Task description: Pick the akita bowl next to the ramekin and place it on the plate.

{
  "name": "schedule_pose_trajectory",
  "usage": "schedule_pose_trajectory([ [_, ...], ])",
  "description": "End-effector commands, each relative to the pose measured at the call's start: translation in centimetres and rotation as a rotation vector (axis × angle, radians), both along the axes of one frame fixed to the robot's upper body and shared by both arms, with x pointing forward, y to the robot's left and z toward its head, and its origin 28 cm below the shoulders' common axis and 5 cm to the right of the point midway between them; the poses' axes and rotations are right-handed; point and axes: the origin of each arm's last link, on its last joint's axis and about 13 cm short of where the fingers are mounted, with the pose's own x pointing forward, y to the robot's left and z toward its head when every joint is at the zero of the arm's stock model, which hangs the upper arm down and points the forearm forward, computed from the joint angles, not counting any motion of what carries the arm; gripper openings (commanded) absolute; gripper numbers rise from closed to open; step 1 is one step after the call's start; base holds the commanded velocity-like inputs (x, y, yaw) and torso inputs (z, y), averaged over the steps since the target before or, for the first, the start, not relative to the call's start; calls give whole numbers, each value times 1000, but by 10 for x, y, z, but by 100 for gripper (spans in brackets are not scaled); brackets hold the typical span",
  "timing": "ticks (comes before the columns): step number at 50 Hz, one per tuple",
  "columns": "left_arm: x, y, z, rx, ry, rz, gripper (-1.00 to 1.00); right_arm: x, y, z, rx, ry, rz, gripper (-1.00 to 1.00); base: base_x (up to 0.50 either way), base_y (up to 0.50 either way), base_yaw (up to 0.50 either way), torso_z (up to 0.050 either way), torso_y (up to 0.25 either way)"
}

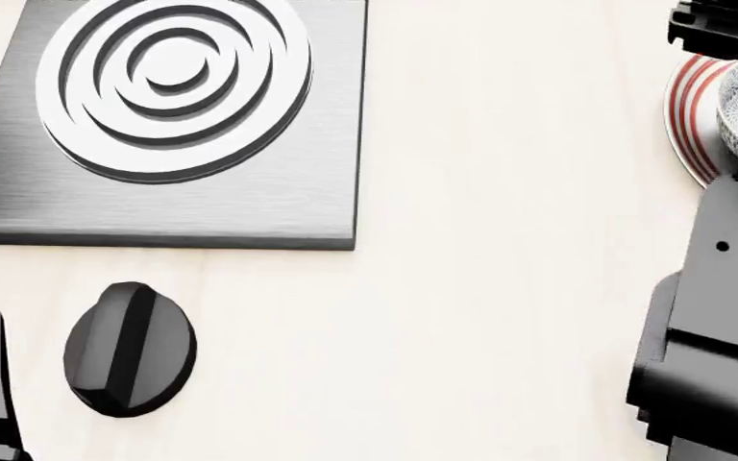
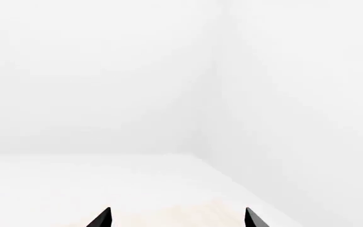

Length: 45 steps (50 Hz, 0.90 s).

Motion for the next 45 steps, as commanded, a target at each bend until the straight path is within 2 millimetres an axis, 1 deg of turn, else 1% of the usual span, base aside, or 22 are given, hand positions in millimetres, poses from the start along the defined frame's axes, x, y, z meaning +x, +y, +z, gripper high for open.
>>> schedule_pose_trajectory([
  [1,-1,0,0,-7,7,3,100,-20,13,-20,-138,-44,29,100,0,0,0,0,0],
  [4,-1,0,-1,-7,8,3,100,-24,17,-24,-202,-65,28,100,0,0,0,0,0],
  [14,-2,3,-2,-11,6,10,100,-28,26,-39,-227,-98,51,100,0,0,0,0,0],
  [17,-3,3,-1,-3,1,13,100,-33,30,-38,-260,-119,61,100,0,0,0,0,0],
  [19,-3,4,-2,2,5,16,100,-37,34,-36,-327,-149,65,100,0,0,0,0,0],
  [24,-2,2,-1,1,6,15,100,-46,40,-35,-330,-176,89,100,0,0,0,0,0],
  [29,-1,2,-1,-1,12,9,100,-59,41,-36,-321,-201,88,100,0,0,0,0,0],
  [34,-1,2,0,-3,7,10,100,-68,43,-39,-324,-213,91,100,0,0,0,0,0],
  [40,1,2,2,-6,2,20,100,-84,48,-42,-400,-234,94,100,0,0,0,0,0],
  [45,1,1,2,-9,3,19,100,-92,52,-47,-382,-239,115,100,0,0,0,0,0],
])
